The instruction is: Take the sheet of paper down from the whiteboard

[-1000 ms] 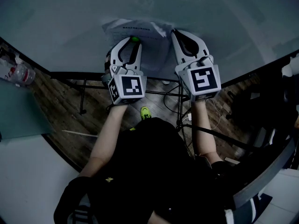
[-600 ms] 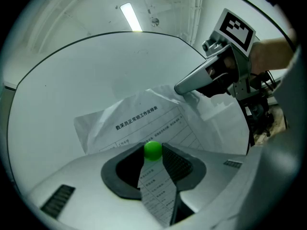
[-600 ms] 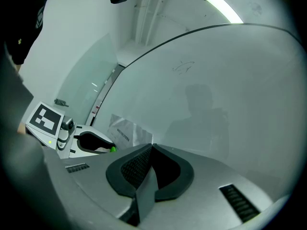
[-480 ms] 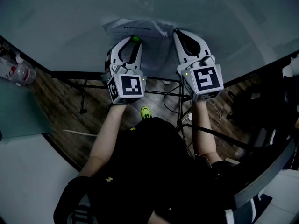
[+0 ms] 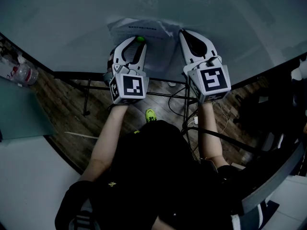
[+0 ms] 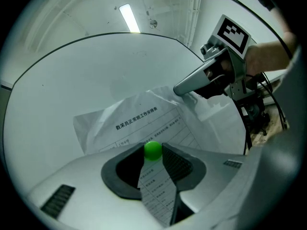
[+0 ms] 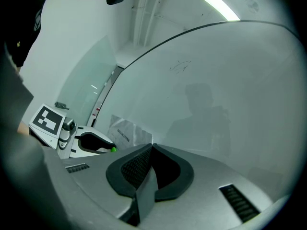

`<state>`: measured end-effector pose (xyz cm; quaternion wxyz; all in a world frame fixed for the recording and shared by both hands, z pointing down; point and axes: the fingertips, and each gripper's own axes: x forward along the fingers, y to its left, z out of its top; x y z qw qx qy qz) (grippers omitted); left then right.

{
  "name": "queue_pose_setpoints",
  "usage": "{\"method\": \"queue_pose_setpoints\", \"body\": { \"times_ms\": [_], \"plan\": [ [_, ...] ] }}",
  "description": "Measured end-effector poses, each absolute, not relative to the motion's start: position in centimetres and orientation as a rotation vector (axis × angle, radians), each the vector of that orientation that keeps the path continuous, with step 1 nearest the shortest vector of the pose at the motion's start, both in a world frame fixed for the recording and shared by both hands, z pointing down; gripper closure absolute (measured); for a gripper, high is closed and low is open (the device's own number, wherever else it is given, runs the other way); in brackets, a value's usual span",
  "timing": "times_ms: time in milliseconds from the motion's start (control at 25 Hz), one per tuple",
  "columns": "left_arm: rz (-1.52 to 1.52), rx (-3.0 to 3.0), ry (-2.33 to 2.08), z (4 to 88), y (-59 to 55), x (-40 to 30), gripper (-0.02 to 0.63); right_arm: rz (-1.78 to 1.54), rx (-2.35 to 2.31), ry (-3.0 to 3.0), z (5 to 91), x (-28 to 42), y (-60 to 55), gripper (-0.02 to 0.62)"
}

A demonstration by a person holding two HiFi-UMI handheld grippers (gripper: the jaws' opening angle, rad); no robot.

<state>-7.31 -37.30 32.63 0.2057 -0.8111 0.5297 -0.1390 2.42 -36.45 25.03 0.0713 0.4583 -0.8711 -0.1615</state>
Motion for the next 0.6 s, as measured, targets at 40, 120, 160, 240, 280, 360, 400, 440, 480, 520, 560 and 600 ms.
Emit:
{"method": "queue_pose_setpoints", "body": {
  "times_ms": [40, 120, 160, 240, 280, 360, 400, 440, 480, 520, 560, 600],
  "plan": [
    [-0.388, -2.258, 1.472, 32.6, -37.2, -7.2, 0.480, -0.484, 1.377, -2.623, 25.1, 2.5, -36.4, 0.601],
    [-0.390, -2.257, 1.465, 32.6, -37.0, -7.2, 0.482, -0.476, 1.380, -2.629, 25.1, 2.7, -36.3, 0.603],
    [-0.387, -2.258, 1.461, 32.6, -36.9, -7.1, 0.483, -0.473, 1.381, -2.632, 25.1, 2.7, -36.3, 0.603],
    [-0.375, -2.258, 1.453, 32.4, -36.6, -6.9, 0.483, -0.469, 1.387, -2.632, 25.1, 2.8, -36.3, 0.603],
    [-0.372, -2.259, 1.448, 32.5, -36.4, -6.8, 0.483, -0.466, 1.392, -2.631, 25.1, 2.9, -36.4, 0.603],
    [-0.373, -2.266, 1.439, 32.6, -36.0, -6.5, 0.483, -0.451, 1.397, -2.631, 25.2, 3.1, -36.3, 0.603],
    [-0.372, -2.271, 1.437, 32.7, -35.9, -6.5, 0.483, -0.440, 1.397, -2.633, 25.2, 3.1, -36.2, 0.603],
    [-0.369, -2.275, 1.434, 32.8, -35.6, -6.5, 0.483, -0.429, 1.395, -2.636, 25.2, 3.0, -36.2, 0.603],
    [-0.362, -2.277, 1.430, 32.8, -35.4, -6.4, 0.482, -0.422, 1.393, -2.639, 25.2, 3.0, -36.1, 0.603],
    [-0.353, -2.278, 1.423, 32.6, -35.2, -6.3, 0.482, -0.422, 1.392, -2.639, 25.2, 3.1, -36.1, 0.603],
    [-0.342, -2.276, 1.415, 32.5, -35.0, -6.2, 0.483, -0.426, 1.392, -2.640, 25.3, 3.2, -36.1, 0.603],
    [-0.334, -2.272, 1.408, 32.3, -34.7, -6.1, 0.483, -0.431, 1.393, -2.640, 25.3, 3.3, -36.1, 0.603]
  ]
}}
